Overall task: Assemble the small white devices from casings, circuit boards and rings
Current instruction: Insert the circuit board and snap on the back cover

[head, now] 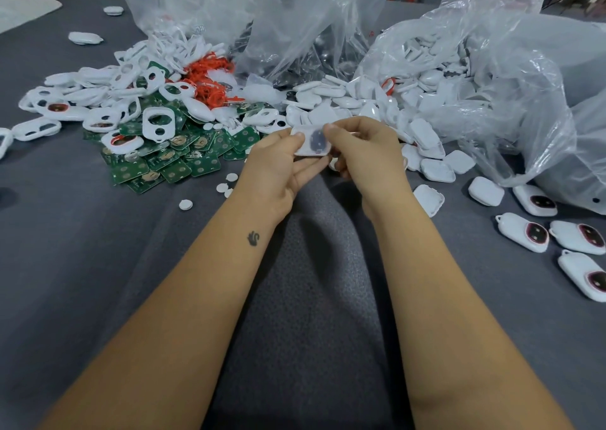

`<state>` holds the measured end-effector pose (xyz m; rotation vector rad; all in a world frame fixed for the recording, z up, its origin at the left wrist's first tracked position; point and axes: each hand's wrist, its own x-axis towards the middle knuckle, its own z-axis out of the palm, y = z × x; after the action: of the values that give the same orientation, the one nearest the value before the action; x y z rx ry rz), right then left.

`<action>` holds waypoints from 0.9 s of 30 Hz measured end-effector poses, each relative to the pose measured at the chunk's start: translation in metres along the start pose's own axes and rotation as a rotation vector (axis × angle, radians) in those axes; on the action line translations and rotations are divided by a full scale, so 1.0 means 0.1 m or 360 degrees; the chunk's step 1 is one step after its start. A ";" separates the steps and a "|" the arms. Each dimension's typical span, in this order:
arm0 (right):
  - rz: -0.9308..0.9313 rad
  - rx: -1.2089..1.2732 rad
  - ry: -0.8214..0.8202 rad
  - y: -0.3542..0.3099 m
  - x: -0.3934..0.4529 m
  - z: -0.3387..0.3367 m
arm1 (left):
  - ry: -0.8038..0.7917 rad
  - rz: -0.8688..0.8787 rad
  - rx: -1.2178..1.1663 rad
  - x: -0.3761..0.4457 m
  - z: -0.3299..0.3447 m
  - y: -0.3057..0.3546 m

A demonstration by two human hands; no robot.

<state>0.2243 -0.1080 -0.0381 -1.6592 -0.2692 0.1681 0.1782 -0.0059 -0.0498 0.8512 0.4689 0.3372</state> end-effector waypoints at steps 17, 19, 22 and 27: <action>-0.0372 -0.0401 -0.0010 0.07 -0.05 0.45 | 0.0415 0.0437 0.0029 0.05 -0.16 0.30; -0.0559 -0.0721 -0.0174 0.08 -0.06 0.53 | 0.0491 0.0564 0.0008 0.08 -0.30 0.42; -0.0848 -0.1047 -0.0479 0.09 -0.04 0.69 | 0.0618 0.0771 -0.0030 0.10 -0.50 0.55; -0.1051 -0.1354 -0.0787 0.10 -0.01 0.98 | 0.0763 0.0921 -0.0070 0.11 -0.64 0.66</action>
<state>0.1982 -0.0156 -0.0585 -2.2334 -1.3931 -0.0586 0.1481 0.0805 -0.0374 0.8522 0.6493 1.0965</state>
